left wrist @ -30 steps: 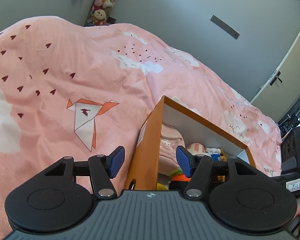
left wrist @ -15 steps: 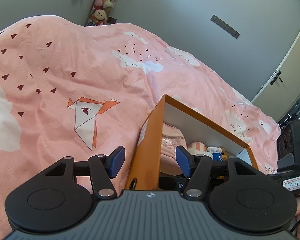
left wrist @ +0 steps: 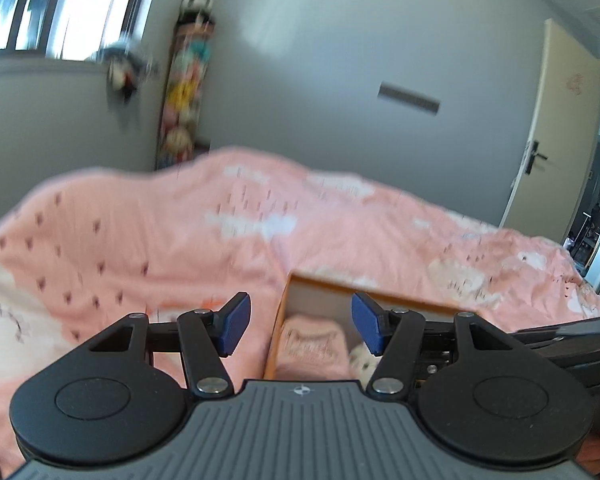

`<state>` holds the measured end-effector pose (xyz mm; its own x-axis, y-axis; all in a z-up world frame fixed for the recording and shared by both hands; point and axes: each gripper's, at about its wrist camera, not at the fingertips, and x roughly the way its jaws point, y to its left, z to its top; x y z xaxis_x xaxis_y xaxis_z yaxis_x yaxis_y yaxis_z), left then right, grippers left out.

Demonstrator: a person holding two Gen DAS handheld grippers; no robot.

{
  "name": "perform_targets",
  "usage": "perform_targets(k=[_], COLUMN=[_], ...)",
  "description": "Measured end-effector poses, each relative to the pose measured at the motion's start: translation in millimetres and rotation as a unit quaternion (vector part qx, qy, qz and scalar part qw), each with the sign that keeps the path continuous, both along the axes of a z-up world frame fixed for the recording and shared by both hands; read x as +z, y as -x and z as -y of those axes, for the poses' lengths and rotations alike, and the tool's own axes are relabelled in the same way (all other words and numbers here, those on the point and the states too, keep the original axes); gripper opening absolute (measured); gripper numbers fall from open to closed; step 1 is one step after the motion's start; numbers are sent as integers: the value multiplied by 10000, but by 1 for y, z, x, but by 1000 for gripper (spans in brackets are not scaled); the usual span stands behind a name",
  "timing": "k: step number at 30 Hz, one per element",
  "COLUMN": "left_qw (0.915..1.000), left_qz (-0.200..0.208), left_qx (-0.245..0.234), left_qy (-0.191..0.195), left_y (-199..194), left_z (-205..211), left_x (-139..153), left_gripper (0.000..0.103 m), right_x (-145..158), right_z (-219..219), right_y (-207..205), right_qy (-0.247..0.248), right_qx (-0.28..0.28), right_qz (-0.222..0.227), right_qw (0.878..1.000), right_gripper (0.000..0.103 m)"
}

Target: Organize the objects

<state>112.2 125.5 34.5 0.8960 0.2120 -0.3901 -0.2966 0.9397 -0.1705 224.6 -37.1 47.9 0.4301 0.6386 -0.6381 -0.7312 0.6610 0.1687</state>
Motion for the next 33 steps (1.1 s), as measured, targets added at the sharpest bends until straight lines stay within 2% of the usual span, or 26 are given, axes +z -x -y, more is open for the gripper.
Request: perform_targets(k=[3, 7, 11, 13, 17, 21, 23, 25, 29, 33], left_qw=[9992, 9981, 9964, 9946, 9907, 9820, 9790, 9801, 9890, 9909], left_qz=[247, 216, 303, 383, 446, 422, 311, 209, -81, -262], left_qx=[-259, -581, -673, -693, -398, -202, -126, -90, -55, 4], left_qy=[-191, -16, -426, -667, -1222, -1830, -2011, -1973, -1474, -1323], left_y=[8, 12, 27, 35, 48, 53, 54, 55, 53, 50], left_z=[24, 42, 60, 67, 83, 98, 104, 105, 99, 96], left_x=[8, 16, 22, 24, 24, 17, 11, 5, -6, -16], left_gripper=[69, 69, 72, 74, 79, 80, 81, 81, 81, 81], right_x=[14, 23, 26, 26, 27, 25, 22, 19, 8, -4], right_z=[29, 68, 100, 114, 131, 134, 134, 135, 136, 134], right_y=[17, 43, 69, 80, 95, 104, 109, 114, 118, 118], right_qy=[-72, -110, -270, -461, -857, -991, -988, -995, -945, -804], right_qx=[-347, -724, -1093, -1276, -1636, -1678, -1684, -1691, -1702, -1768], right_qz=[508, 1202, 1652, 1747, 1796, 1748, 1747, 1742, 1637, 1628], right_qw=[9981, 9900, 9798, 9752, 9662, 9651, 9651, 9650, 9671, 9673], right_gripper=[71, 86, 97, 100, 102, 102, 102, 102, 102, 102])
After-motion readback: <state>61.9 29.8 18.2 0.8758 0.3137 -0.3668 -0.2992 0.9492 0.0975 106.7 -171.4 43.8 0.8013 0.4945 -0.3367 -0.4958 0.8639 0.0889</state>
